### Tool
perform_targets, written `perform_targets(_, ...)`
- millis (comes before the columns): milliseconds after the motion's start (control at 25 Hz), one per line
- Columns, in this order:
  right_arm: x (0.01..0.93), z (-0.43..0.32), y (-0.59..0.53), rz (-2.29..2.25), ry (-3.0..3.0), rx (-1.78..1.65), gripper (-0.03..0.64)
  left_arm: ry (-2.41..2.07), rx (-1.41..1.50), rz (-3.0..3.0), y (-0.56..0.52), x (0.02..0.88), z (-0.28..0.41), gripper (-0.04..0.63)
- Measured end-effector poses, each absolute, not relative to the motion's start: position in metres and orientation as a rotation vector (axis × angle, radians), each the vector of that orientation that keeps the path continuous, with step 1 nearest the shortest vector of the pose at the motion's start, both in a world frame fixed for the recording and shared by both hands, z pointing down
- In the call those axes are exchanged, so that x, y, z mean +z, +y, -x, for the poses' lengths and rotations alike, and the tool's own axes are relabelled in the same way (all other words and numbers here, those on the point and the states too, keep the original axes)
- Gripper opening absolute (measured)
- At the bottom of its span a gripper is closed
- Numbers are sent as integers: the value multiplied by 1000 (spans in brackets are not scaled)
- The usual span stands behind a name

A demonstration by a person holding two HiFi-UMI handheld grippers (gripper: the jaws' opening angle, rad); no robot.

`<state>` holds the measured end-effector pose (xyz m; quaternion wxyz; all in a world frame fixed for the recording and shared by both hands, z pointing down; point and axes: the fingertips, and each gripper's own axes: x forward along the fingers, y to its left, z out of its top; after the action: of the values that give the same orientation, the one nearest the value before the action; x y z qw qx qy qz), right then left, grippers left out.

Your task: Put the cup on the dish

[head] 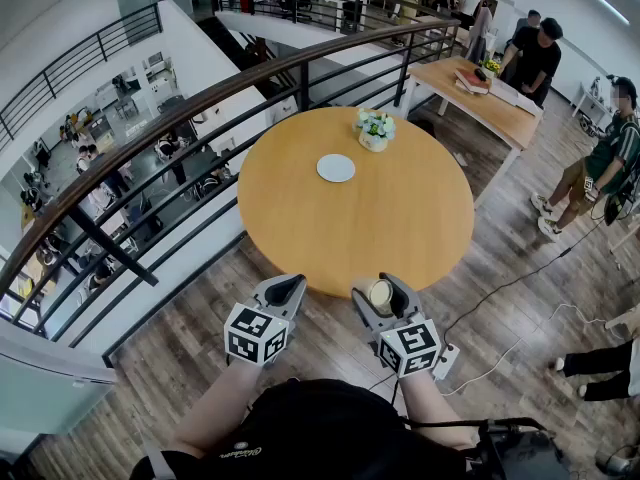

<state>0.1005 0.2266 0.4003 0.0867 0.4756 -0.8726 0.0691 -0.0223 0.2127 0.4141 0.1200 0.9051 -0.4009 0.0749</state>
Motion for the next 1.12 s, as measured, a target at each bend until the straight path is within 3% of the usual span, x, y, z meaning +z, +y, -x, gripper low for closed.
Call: perform_targets(1120, 405, -135, 209, -1336, -2702, 220, 260, -1227, 267, -2636, 198, 425, -33, 3)
